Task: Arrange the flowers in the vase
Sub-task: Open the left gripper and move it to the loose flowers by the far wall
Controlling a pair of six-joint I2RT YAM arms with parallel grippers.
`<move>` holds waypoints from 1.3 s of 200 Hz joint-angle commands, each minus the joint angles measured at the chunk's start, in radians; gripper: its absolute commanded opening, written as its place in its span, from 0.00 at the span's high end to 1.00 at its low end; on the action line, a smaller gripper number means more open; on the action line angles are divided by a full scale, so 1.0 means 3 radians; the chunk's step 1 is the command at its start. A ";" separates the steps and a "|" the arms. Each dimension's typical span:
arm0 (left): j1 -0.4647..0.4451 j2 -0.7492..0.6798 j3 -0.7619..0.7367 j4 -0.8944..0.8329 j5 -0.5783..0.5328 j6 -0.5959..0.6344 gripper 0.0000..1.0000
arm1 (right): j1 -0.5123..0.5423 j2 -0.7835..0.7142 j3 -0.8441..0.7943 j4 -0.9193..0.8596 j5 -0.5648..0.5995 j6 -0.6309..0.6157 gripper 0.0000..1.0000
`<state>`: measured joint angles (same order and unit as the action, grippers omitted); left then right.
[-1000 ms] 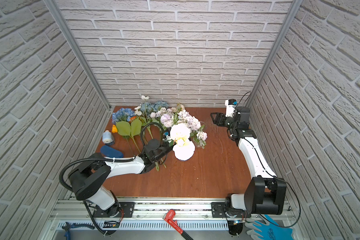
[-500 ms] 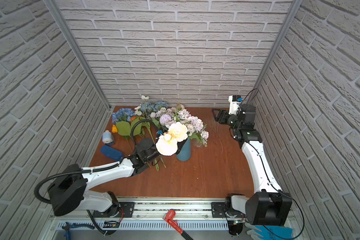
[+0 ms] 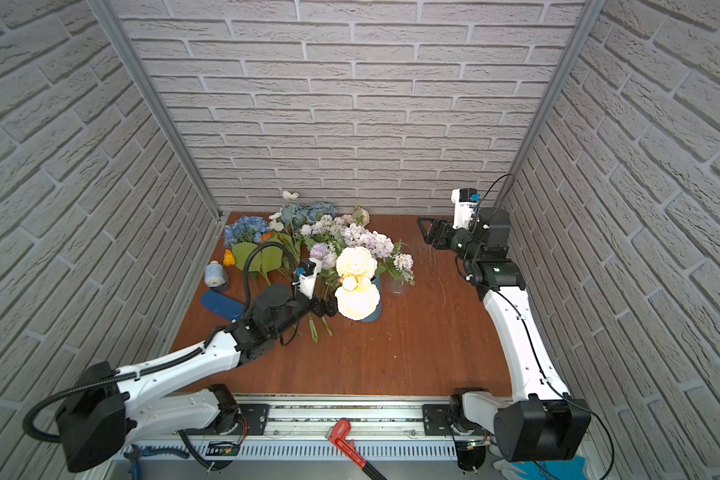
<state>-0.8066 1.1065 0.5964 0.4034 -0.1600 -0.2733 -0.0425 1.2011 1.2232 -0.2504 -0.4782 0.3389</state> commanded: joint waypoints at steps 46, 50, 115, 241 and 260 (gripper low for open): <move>0.0867 -0.0252 0.0029 -0.0879 -0.0879 -0.0366 0.04 | 0.0115 -0.0097 0.0105 0.0052 0.0047 -0.0056 0.31; 0.0930 -0.0248 0.0045 -0.0917 -0.0901 -0.0396 0.05 | 0.0120 -0.0092 0.0105 0.0057 0.0054 -0.0056 0.31; 0.1914 -0.0155 0.0177 -0.1065 -0.1178 -0.0822 0.08 | 0.0142 -0.0059 -0.0023 -0.0009 0.0412 -0.0163 0.31; 0.1919 0.1160 0.1021 -0.1288 -0.0048 -0.1094 0.30 | 0.0142 -0.0058 -0.0927 0.0097 0.1125 0.0061 0.31; 0.1809 0.1486 0.1329 -0.1309 -0.0056 -0.1117 0.31 | 0.0142 -0.0017 -0.0918 0.0110 0.1113 0.0072 0.31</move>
<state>-0.2234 1.4696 0.9012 -0.0017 -0.2150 -0.5983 -0.0044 1.1976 0.9482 -0.2790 -0.1539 0.3405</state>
